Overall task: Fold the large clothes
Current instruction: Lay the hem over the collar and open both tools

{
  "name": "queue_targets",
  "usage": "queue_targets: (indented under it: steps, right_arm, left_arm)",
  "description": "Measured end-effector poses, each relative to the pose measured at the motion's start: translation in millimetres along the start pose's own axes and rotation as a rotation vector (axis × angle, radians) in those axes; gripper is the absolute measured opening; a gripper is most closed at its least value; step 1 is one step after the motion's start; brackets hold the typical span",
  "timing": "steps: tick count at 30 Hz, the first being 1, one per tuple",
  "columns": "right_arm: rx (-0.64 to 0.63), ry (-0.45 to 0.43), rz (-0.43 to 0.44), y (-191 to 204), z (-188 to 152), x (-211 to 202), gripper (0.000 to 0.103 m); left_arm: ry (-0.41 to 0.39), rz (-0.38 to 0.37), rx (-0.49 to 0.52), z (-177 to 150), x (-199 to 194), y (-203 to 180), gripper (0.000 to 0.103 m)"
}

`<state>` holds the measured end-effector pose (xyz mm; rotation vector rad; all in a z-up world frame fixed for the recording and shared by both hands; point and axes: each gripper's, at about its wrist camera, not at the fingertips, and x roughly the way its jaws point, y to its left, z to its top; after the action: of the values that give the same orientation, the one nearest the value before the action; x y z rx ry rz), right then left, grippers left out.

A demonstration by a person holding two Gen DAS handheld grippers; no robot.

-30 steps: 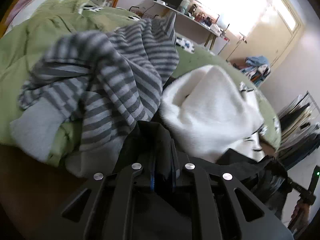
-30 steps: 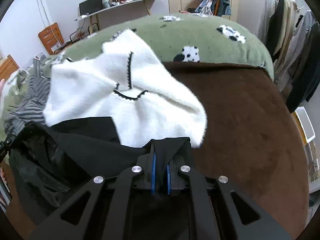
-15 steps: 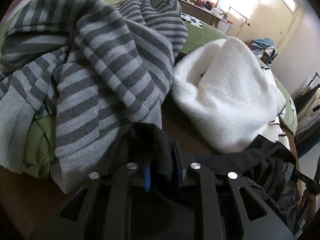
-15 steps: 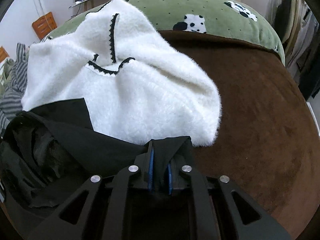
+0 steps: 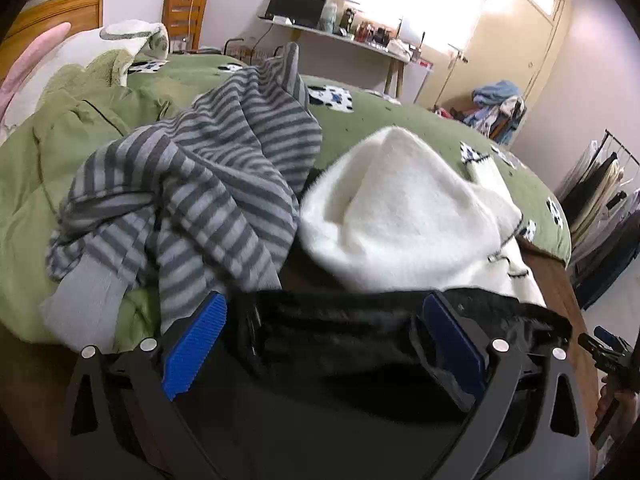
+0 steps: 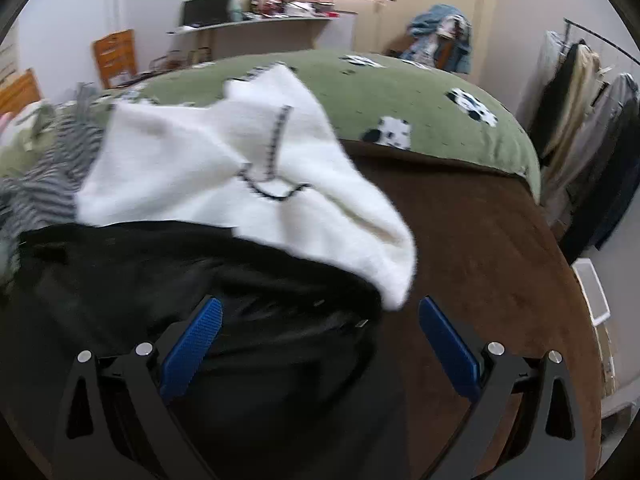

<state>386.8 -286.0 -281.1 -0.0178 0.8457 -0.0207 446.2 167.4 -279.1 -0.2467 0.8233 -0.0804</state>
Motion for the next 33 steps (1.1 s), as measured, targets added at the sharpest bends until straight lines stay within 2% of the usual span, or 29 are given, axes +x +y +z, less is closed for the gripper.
queue_targets:
  steps: [5,11,14,17,22,27,33]
  right_arm:
    - [-0.071,0.056,0.083,44.9,-25.8,-6.7,0.097]
    - [-0.145,0.150,0.149,89.9,-55.9,19.6,0.097]
    - [-0.166,0.130,0.132,102.2,-55.7,36.4,0.097]
    - [-0.145,0.107,0.113,106.5,-43.2,58.0,0.097]
    - [-0.124,0.071,0.093,106.0,-14.6,87.8,0.097]
    - [-0.116,0.100,0.051,98.6,5.9,126.6,0.097]
    - [-0.075,0.114,0.004,86.0,13.4,156.7,0.097]
  left_arm:
    - [0.070,0.002,0.024,-38.8,-12.5,-27.3,0.096]
    - [0.205,-0.023,0.099,-96.1,10.3,-63.2,0.096]
    - [0.232,-0.029,0.178,-111.5,26.8,-85.2,0.096]
    - [0.234,-0.018,0.222,-111.3,53.6,-98.6,0.096]
    - [0.218,0.011,0.191,-88.5,96.5,-99.8,0.096]
    - [0.231,0.033,0.200,-69.1,133.7,-100.9,0.097]
    - [0.217,0.028,0.235,-51.9,160.4,-106.7,0.097]
